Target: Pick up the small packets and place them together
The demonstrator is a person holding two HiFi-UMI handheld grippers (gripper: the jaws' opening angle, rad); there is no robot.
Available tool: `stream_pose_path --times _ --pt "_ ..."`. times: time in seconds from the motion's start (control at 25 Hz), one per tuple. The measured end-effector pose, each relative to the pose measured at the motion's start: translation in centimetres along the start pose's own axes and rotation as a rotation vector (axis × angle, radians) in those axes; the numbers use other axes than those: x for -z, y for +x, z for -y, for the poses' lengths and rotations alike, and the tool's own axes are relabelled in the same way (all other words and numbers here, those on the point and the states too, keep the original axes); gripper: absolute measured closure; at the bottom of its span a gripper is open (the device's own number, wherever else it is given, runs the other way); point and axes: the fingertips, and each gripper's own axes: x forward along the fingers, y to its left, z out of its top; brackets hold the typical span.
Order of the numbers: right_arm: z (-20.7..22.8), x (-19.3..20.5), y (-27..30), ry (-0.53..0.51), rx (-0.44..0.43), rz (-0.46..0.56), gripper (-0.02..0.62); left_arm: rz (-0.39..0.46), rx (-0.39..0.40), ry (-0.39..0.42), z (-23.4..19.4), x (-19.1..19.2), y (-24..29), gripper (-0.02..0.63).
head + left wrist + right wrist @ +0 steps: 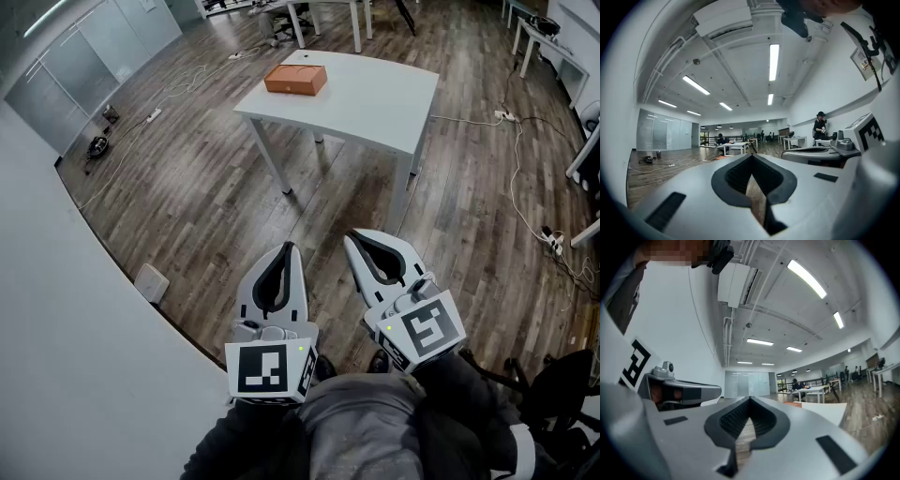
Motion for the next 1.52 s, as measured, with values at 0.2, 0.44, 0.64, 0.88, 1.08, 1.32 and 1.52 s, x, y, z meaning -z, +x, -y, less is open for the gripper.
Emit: stream_pose_path --times 0.2,0.44,0.64,0.88,1.08,1.32,1.52 --pt "2.2 0.1 -0.6 -0.001 -0.007 -0.008 0.594 -0.011 0.002 -0.008 1.8 0.3 1.6 0.604" --pt "2.4 3.0 -2.4 0.106 -0.048 -0.050 0.592 -0.092 -0.012 -0.035 2.9 3.9 0.4 0.604" --pt "1.6 4.1 -1.1 0.151 -0.112 -0.054 0.592 -0.137 -0.025 -0.056 1.6 5.8 0.6 0.604" --pt "1.6 5.5 3.4 0.145 -0.102 -0.063 0.592 -0.152 0.000 -0.090 -2.6 7.9 3.8 0.604" --pt "3.2 7.3 8.7 0.126 -0.076 -0.099 0.592 -0.130 0.043 -0.124 -5.8 9.3 8.2 0.604" --pt "2.3 7.5 15.6 0.102 -0.086 -0.129 0.592 -0.120 0.039 -0.175 -12.0 9.9 11.1 0.604" --pt "1.1 7.1 20.1 0.084 -0.095 -0.141 0.592 -0.102 0.065 -0.199 -15.0 9.7 12.5 0.604"
